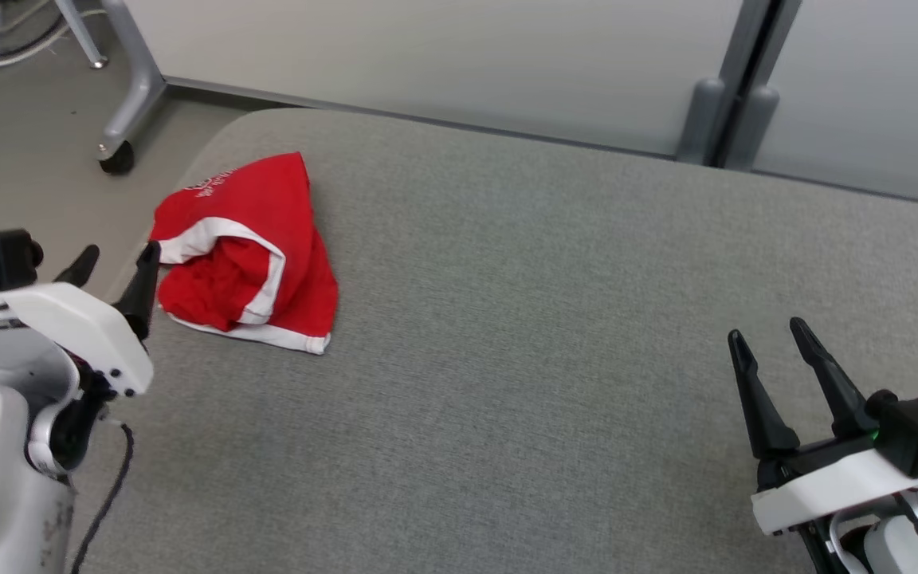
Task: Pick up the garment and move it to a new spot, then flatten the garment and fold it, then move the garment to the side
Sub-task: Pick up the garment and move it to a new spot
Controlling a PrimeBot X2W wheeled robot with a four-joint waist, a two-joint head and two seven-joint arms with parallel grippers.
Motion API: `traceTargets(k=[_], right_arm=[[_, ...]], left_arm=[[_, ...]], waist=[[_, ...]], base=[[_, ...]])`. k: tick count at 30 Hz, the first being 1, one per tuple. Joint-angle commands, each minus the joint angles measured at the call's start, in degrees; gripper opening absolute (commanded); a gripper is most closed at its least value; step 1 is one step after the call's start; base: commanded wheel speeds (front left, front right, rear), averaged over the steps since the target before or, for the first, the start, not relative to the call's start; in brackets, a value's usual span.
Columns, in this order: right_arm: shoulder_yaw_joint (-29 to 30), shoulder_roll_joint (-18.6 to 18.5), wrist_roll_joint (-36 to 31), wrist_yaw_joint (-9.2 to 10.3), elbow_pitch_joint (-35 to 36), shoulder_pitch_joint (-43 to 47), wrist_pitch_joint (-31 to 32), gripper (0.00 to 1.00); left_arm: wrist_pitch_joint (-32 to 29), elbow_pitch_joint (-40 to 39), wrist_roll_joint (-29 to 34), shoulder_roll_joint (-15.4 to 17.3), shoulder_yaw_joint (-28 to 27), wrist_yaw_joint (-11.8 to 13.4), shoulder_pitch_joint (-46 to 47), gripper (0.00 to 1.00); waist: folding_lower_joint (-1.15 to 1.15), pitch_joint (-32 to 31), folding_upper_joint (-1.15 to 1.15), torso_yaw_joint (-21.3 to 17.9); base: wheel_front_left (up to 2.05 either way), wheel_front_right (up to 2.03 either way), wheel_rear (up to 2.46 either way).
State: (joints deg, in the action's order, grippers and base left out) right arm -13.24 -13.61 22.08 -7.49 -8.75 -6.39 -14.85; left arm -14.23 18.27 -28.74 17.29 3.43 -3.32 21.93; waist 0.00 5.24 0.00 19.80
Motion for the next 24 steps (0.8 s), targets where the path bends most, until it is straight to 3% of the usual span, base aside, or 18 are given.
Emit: traceTargets(k=[1, 8, 19, 20, 21, 22, 24], right_arm=[[-0.1, -1.1, 0.2, -0.03, 0.3, -1.7, 0.0, 1.00], [-0.9, -1.5, 0.8, -0.03, 0.6, -5.8, -0.2, 1.00], [-1.5, -1.7, 1.3, -0.03, -0.2, -8.9, -0.4, 1.00], [-1.4, -1.7, 1.3, -0.03, -0.1, -9.1, -0.4, 1.00], [-1.4, -1.8, 1.3, -0.03, -0.1, -9.2, -0.4, 1.00], [-1.3, -1.7, 1.3, -0.03, -0.1, -9.2, -0.4, 1.00], [-1.3, -1.5, 1.2, -0.03, -0.4, -8.9, -0.4, 1.00]], left_arm=[[-3.0, 3.3, -0.7, 1.5, 0.2, -0.8, 4.3, 1.00], [-8.5, 14.1, -3.5, 4.4, 0.9, -2.8, 12.6, 1.00], [-11.4, 27.3, -7.8, 6.5, 4.0, -4.1, 14.1, 1.00], [-11.5, 28.9, -8.7, 6.3, 4.8, -4.1, 14.1, 0.71], [-11.3, 29.3, -9.1, 6.3, 5.2, -4.1, 14.2, 0.47], [-11.1, 29.6, -9.5, 6.4, 5.7, -4.1, 14.3, 0.00], [-10.5, 29.9, -10.4, 7.0, 6.7, -4.1, 14.6, 0.00]], waist=[[0.00, 5.5, 0.00, -4.3], [0.00, 11.6, 0.00, -10.2], [0.00, 14.5, 0.00, -15.0], [0.00, 14.6, 0.00, -15.4], [0.00, 14.5, 0.00, -15.5], [0.00, 14.4, 0.00, -15.5], [0.00, 13.7, 0.00, -15.7]], base=[[0.00, 0.00, 0.00], [0.00, 0.00, 0.00], [0.00, 0.00, 0.00], [0.00, 0.00, 0.00], [0.00, 0.00, 0.00], [0.00, 0.00, 0.00], [0.00, 0.00, 0.00]])
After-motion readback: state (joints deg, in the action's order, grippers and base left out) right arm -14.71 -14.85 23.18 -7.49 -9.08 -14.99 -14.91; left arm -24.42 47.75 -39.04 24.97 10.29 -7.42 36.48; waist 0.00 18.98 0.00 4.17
